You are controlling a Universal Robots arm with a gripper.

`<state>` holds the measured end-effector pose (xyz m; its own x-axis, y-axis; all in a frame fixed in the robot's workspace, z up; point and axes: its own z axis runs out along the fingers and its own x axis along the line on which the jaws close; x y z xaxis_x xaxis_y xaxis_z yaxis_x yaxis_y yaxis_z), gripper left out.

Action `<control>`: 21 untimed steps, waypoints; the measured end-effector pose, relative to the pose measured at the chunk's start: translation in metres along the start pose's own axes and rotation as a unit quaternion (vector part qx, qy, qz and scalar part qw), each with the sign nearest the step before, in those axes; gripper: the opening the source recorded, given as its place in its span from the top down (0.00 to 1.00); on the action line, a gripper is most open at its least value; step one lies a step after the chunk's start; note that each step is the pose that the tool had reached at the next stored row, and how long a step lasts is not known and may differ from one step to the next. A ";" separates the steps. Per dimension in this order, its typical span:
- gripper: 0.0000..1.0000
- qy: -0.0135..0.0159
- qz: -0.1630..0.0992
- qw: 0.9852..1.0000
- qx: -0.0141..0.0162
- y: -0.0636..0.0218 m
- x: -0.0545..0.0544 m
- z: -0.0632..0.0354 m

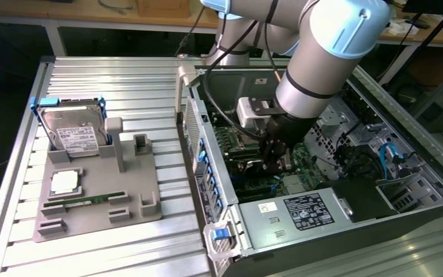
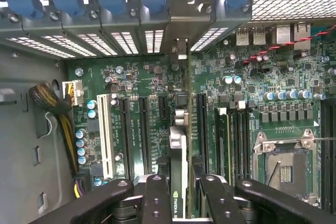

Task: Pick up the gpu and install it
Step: 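Insert the gpu into the slot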

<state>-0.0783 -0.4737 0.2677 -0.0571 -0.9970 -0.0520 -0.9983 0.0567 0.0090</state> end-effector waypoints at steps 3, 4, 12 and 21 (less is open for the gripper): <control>0.73 0.004 -0.014 1.000 0.000 -0.0059 -0.009 -0.0016; 0.73 0.005 -0.015 1.000 0.000 -0.0058 -0.009 -0.0016; 0.73 0.005 -0.015 1.000 -0.001 -0.0058 -0.009 -0.0016; 0.73 0.005 -0.015 1.000 -0.001 -0.0060 -0.007 -0.0017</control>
<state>-0.0719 -0.4669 0.2697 -0.0262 -0.9987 -0.0433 -0.9996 0.0259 0.0086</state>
